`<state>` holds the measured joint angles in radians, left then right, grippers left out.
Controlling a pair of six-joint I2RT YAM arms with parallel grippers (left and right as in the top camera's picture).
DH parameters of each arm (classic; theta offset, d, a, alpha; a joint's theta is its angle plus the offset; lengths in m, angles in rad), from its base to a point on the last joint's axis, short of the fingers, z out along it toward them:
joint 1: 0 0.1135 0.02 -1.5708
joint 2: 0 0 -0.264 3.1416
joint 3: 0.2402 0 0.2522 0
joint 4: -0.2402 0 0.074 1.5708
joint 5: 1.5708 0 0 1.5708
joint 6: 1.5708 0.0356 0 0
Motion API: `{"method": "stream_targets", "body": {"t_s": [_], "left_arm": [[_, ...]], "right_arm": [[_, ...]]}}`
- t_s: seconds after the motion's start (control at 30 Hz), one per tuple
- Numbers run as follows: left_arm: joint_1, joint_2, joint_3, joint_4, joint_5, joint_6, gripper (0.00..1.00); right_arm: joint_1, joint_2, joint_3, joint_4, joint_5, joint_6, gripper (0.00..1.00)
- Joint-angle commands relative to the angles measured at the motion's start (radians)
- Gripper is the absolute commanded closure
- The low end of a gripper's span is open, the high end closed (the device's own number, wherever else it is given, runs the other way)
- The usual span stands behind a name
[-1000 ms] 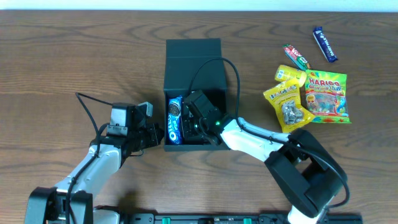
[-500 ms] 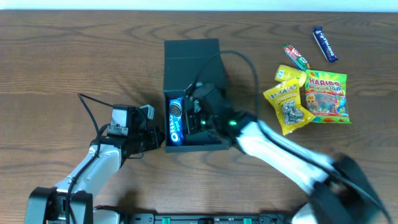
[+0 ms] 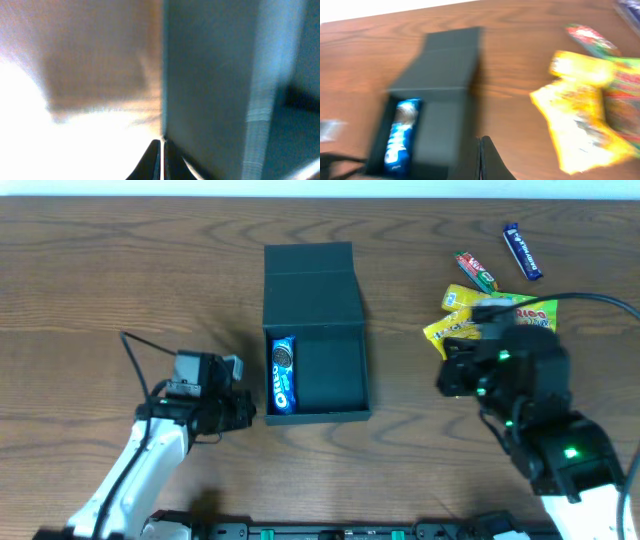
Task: Pack container
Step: 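Lift the right gripper out of the box and move it right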
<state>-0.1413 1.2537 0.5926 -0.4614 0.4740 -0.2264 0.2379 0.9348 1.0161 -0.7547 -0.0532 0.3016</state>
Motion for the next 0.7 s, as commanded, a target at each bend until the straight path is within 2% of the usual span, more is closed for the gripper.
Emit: {"method": "stream_targets", "body": {"t_s": [0.0, 0.13, 0.3, 0.4, 0.67], "left_arm": [[-0.001, -0.087, 0.090, -0.060, -0.065, 0.046, 0.94], [-0.003, -0.198, 0.152, -0.144, -0.066, 0.048, 0.94], [-0.003, -0.307, 0.169, -0.193, -0.066, 0.048, 0.94], [-0.003, -0.345, 0.169, -0.224, -0.066, 0.047, 0.94], [-0.003, -0.352, 0.169, -0.280, -0.066, 0.047, 0.94]], "right_arm": [[-0.134, 0.028, -0.001, -0.042, -0.006, -0.076, 0.99], [-0.328, 0.090, -0.001, -0.069, -0.093, -0.124, 0.99], [-0.578, 0.166, -0.001, -0.068, -0.267, -0.217, 0.99], [-0.706, 0.222, -0.001, -0.042, -0.414, -0.220, 0.99], [-0.826, 0.358, -0.001, -0.029, -0.403, -0.220, 0.99]]}}
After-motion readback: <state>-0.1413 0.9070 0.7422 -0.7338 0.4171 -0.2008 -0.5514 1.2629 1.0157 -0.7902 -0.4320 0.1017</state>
